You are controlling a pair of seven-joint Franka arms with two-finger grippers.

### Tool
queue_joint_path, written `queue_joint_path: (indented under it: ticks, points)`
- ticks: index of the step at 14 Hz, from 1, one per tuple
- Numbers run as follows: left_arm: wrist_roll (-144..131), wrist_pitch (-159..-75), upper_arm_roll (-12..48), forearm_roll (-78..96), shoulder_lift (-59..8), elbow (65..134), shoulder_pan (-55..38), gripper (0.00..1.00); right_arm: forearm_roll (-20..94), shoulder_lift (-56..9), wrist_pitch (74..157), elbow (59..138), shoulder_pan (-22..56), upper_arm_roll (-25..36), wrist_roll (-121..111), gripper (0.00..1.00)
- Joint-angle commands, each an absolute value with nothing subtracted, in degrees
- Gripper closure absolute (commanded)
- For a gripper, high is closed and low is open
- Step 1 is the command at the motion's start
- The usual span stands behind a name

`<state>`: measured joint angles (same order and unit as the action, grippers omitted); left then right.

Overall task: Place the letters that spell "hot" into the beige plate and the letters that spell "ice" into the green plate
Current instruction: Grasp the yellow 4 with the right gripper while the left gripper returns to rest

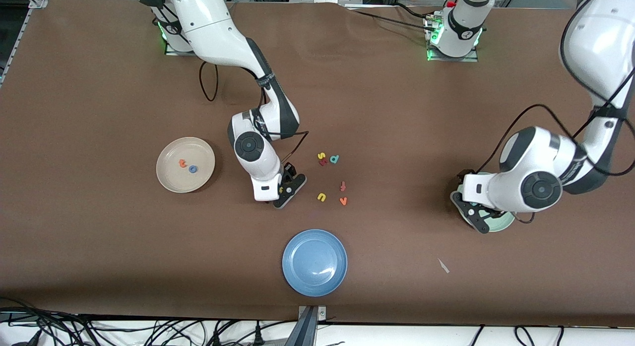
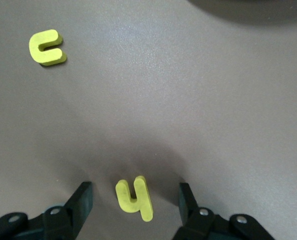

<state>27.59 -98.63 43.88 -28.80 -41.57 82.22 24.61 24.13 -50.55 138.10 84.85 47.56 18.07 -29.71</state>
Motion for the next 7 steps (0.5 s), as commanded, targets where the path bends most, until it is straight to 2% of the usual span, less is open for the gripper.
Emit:
queue_joint_path:
  ticks: [1,3,5,6,7]
  points:
    - [25.24,-91.96,43.24,-20.77,-33.51,80.61,24.61,0.00,24.87,-51.86,137.73,83.06,47.46,18.02,-31.02,0.28]
    - [24.17,-86.25,43.50,-19.69,-30.43,77.53,24.61,0.00,24.79,-51.85,137.64,83.23,47.46,18.02,-31.11,0.33]
    - [24.26,-84.38,42.55,-15.93,-24.56,76.38,25.92,0.00,24.00,-51.77,137.55,83.41,47.64,18.11,-30.85,0.40]
    - [24.17,-84.11,40.45,-14.78,-21.39,77.16,25.23,0.00,23.99,-51.77,137.37,83.41,47.98,18.11,-30.76,0.42]
    - [24.17,-83.59,35.56,-12.85,-20.14,77.08,22.35,0.00,23.91,-51.77,137.37,83.58,48.16,18.11,-30.76,0.45]
